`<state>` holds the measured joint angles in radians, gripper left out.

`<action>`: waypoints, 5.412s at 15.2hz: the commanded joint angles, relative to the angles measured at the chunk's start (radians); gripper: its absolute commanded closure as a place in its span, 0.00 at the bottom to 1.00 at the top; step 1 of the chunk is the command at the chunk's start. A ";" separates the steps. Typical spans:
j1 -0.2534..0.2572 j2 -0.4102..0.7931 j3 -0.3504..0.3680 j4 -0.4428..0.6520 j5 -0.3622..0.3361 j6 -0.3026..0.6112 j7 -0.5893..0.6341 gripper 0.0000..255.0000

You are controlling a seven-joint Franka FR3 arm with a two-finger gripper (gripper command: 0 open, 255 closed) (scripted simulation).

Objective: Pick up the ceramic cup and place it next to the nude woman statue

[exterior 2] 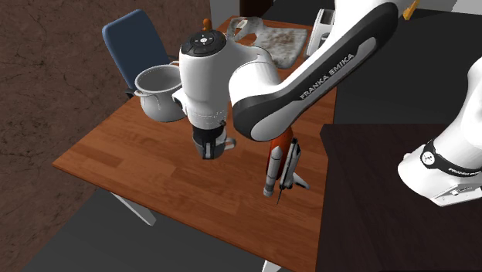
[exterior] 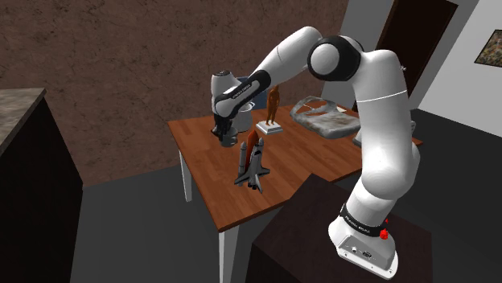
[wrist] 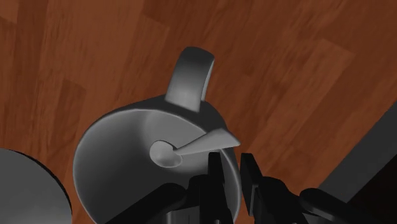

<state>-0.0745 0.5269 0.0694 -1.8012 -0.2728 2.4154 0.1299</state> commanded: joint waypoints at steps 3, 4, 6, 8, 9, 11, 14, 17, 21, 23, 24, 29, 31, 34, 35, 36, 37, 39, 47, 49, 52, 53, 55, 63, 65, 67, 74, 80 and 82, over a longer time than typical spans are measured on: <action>-0.004 -0.037 0.006 0.001 0.010 -0.037 -0.012 1.00; -0.005 -0.045 0.007 0.003 0.012 -0.047 -0.015 1.00; -0.006 -0.060 0.010 0.008 0.017 -0.067 -0.020 1.00; -0.007 -0.075 0.012 0.014 0.022 -0.087 -0.026 1.00; -0.008 -0.083 0.013 0.017 0.024 -0.097 -0.029 1.00; -0.009 -0.097 0.016 0.024 0.029 -0.118 -0.034 1.00; -0.010 -0.117 0.019 0.036 0.036 -0.150 -0.042 1.00; -0.011 -0.135 0.022 0.050 0.042 -0.182 -0.050 1.00; -0.012 -0.158 0.025 0.073 0.051 -0.226 -0.060 1.00; -0.013 -0.168 0.026 0.085 0.054 -0.249 -0.065 1.00; -0.013 -0.173 0.027 0.092 0.056 -0.260 -0.068 1.00; -0.013 -0.195 0.030 0.129 0.065 -0.318 -0.080 1.00; -0.013 -0.202 0.030 0.146 0.068 -0.341 -0.084 1.00; -0.013 -0.211 0.032 0.173 0.072 -0.377 -0.091 1.00; -0.013 -0.214 0.032 0.182 0.073 -0.389 -0.093 1.00; -0.013 -0.217 0.033 0.192 0.075 -0.401 -0.096 1.00; -0.013 -0.219 0.033 0.202 0.076 -0.414 -0.098 1.00; -0.012 -0.223 0.034 0.223 0.078 -0.438 -0.102 1.00; -0.010 -0.230 0.036 0.320 0.085 -0.541 -0.118 1.00; -0.009 -0.229 0.036 0.348 0.086 -0.568 -0.122 1.00; -0.007 -0.226 0.037 0.392 0.088 -0.609 -0.128 1.00; -0.007 -0.225 0.037 0.408 0.088 -0.623 -0.130 1.00; -0.005 -0.221 0.037 0.441 0.088 -0.652 -0.134 1.00; -0.096 -0.253 -0.004 0.406 0.117 -0.630 -0.264 1.00; -0.125 -0.257 -0.018 0.400 0.126 -0.621 -0.307 1.00; -0.154 -0.256 -0.032 0.401 0.135 -0.615 -0.351 1.00; -0.257 -0.219 -0.080 0.450 0.170 -0.610 -0.504 1.00; -0.347 -0.144 -0.114 0.558 0.203 -0.632 -0.633 1.00; -0.378 -0.109 -0.124 0.611 0.215 -0.646 -0.674 1.00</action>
<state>-0.4362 0.4065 -0.0492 -1.2145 -0.0640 1.7803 -0.5206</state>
